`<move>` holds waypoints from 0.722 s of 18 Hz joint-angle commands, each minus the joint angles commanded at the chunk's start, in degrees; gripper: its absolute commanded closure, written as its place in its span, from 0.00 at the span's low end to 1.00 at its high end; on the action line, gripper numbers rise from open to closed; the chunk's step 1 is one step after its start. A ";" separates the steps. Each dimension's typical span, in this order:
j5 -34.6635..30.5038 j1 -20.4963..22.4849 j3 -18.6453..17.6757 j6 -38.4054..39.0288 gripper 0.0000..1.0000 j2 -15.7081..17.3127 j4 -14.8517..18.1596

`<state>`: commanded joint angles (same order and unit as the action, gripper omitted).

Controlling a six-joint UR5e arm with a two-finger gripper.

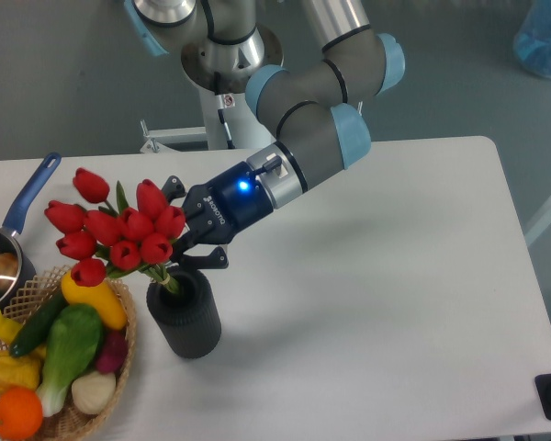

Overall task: Insert the flowers into the vase
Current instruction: 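Lower the tulip stems down into the black vase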

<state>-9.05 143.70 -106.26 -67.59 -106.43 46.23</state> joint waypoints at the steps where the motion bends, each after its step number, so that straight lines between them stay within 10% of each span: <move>1: -0.27 0.00 -0.18 -0.35 0.71 -0.09 0.00; 7: -0.71 -0.44 -0.53 -3.07 0.59 -1.23 0.00; 13: -3.08 -0.35 -0.53 -3.96 0.00 -1.67 0.09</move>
<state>-12.13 143.35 -106.79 -71.54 -108.11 46.32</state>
